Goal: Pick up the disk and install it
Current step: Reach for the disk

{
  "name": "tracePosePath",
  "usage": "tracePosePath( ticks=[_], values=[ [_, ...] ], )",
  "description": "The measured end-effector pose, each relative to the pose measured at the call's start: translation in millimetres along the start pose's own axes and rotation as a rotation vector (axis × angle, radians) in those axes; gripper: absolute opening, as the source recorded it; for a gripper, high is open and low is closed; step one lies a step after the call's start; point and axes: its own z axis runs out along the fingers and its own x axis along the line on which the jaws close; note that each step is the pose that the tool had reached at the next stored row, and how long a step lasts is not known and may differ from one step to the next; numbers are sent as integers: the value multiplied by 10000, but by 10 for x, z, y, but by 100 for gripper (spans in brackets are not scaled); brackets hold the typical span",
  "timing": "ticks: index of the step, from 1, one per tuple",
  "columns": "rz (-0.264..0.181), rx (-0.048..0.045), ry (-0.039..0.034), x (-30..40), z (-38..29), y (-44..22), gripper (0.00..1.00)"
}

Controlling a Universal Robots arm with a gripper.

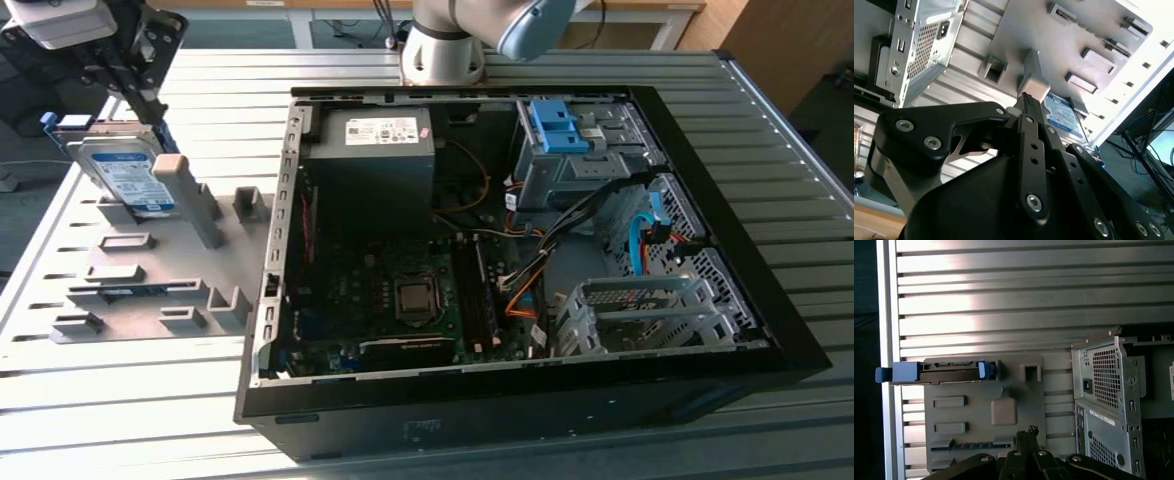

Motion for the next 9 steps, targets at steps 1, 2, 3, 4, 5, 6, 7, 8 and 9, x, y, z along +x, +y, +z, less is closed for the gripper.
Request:
tracePosePath(
  ticks=[1,2,3,4,5,6,7,8,9],
  values=[
    [2,1,1,8,1,18,11],
    [4,0,0,15,4,41,11],
    [6,0,-1,25,6,61,11],
    [7,-1,-1,39,8,82,11],
    [7,-1,-1,54,9,101,11],
    [7,-1,-1,75,10,116,11],
    [8,0,0,102,11,127,11],
    [11,1,0,131,12,137,11],
    [14,0,0,158,14,148,11]
  ],
)
